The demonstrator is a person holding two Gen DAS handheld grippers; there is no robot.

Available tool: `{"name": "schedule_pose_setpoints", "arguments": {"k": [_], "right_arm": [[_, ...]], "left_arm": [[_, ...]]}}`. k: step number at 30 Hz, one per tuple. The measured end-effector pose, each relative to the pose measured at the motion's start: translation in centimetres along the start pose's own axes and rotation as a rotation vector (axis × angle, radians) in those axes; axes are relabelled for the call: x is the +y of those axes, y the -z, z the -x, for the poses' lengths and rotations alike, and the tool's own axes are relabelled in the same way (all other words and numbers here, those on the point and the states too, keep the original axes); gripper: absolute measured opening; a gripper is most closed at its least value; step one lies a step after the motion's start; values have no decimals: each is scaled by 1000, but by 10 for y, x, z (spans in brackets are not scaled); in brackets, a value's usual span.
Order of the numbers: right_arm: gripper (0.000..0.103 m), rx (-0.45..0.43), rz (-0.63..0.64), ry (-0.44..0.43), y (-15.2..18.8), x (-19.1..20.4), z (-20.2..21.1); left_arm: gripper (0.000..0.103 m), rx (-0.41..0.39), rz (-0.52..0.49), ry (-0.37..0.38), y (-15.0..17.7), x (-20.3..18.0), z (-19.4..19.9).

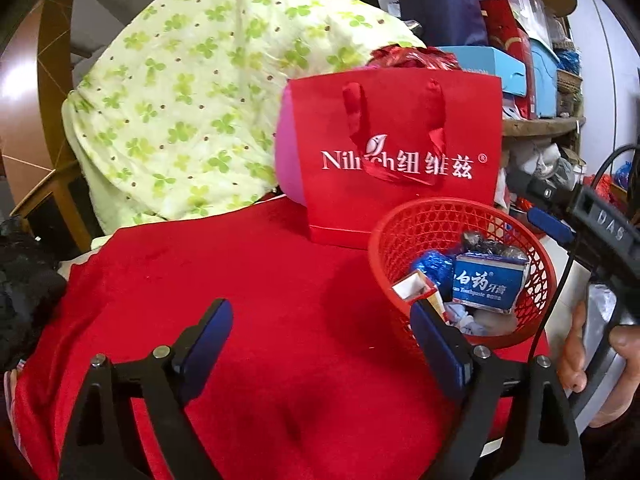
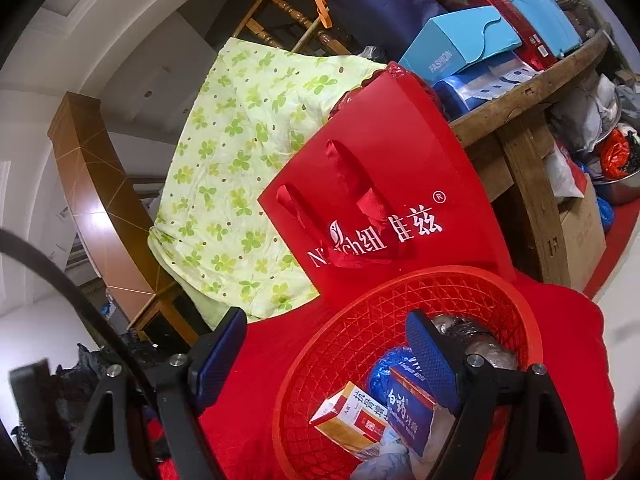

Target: Collect trash

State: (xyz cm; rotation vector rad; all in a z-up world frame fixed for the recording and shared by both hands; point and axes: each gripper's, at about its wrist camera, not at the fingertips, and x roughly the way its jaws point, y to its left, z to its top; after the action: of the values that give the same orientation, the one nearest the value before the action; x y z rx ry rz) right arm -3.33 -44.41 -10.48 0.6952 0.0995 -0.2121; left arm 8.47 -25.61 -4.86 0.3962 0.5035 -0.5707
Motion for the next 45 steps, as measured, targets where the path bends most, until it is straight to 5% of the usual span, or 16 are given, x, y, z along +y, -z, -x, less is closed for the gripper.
{"name": "schedule_pose_setpoints", "arguments": {"k": [6, 15, 27, 45], "right_arm": [[84, -12, 74, 66, 9, 13, 6], [84, -38, 161, 178, 28, 37, 68], [91, 0, 338, 297, 7, 109, 120], [91, 81, 348, 305, 11, 160, 155]], "left_arm": [[91, -19, 8, -33, 0, 12, 16], [98, -67, 7, -46, 1, 23, 40], [99, -116, 9, -77, 6, 33, 88], [101, -194, 32, -150, 4, 56, 155]]}}
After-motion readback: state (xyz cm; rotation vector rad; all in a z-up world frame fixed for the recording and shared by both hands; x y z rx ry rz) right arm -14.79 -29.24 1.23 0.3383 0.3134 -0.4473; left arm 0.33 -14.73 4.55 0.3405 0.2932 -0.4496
